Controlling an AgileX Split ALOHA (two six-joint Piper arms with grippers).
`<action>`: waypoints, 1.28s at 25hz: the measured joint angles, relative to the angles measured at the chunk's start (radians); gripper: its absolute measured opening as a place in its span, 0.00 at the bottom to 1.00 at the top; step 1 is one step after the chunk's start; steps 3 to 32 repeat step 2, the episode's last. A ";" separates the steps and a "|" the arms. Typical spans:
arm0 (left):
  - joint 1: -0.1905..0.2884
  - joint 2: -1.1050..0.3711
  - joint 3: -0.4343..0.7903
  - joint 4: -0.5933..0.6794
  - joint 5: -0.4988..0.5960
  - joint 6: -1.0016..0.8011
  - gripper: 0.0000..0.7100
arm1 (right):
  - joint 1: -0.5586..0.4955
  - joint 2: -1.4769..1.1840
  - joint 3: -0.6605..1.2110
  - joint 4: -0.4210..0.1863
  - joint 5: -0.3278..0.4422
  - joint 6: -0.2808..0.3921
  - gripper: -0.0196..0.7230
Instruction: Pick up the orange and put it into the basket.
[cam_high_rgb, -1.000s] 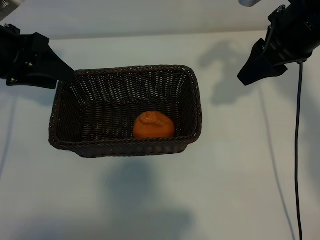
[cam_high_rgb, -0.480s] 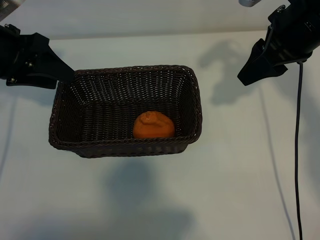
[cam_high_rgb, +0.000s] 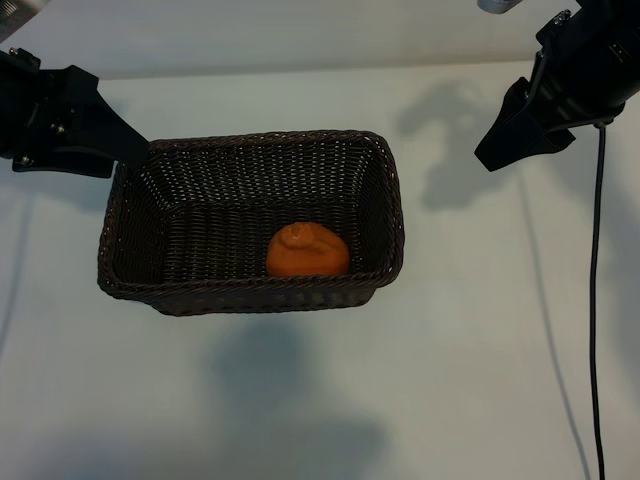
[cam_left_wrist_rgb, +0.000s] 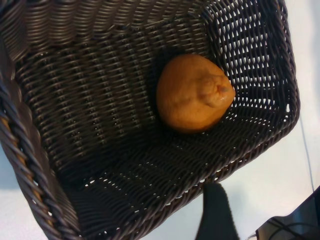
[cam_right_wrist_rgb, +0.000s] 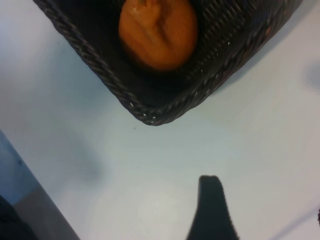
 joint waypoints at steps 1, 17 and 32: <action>0.000 0.000 0.000 0.000 0.000 0.000 0.74 | 0.000 0.000 0.000 0.000 0.000 0.001 0.69; 0.000 0.000 0.000 0.000 0.000 0.000 0.74 | 0.000 0.000 0.000 0.000 0.000 0.001 0.69; 0.000 0.000 0.000 0.000 0.000 0.000 0.74 | 0.000 0.000 0.000 0.000 0.000 0.001 0.69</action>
